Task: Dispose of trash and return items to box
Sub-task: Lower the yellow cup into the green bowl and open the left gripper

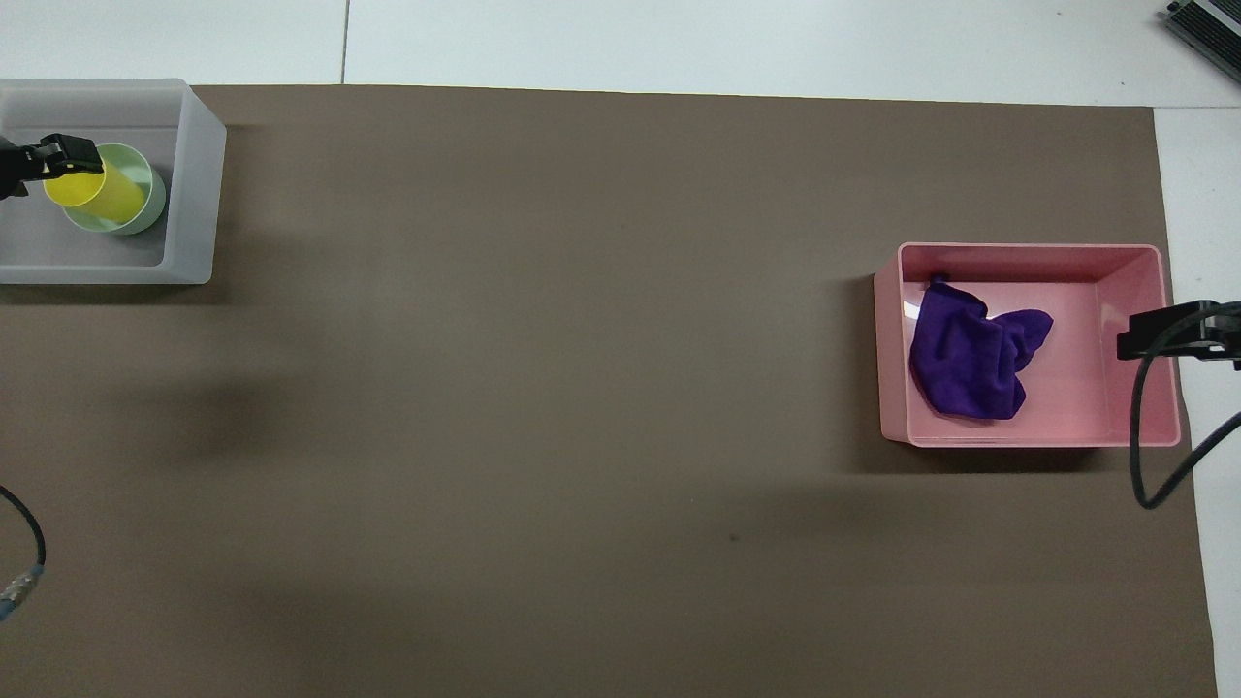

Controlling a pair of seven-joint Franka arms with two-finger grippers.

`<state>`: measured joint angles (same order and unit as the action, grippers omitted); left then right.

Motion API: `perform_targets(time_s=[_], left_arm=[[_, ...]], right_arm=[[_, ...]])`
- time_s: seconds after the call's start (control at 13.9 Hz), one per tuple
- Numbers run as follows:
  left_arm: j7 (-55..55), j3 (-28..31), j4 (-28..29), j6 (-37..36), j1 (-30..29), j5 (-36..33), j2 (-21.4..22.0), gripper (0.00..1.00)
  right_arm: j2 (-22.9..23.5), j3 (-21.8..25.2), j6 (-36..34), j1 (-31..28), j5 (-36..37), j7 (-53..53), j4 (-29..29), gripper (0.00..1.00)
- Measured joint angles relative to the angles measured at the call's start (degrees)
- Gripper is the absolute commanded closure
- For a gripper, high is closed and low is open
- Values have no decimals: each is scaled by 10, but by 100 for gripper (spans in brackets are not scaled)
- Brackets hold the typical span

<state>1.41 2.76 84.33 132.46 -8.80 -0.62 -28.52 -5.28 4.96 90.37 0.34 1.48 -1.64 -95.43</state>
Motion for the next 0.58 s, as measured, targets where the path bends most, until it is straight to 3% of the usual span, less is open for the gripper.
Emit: perform_targets(time_s=[0.58], left_arm=[[-49, -6, 26, -213, 136, 0, 150, 0]], right_arm=[[0, 0, 0, -5, 0, 0, 0, 0]])
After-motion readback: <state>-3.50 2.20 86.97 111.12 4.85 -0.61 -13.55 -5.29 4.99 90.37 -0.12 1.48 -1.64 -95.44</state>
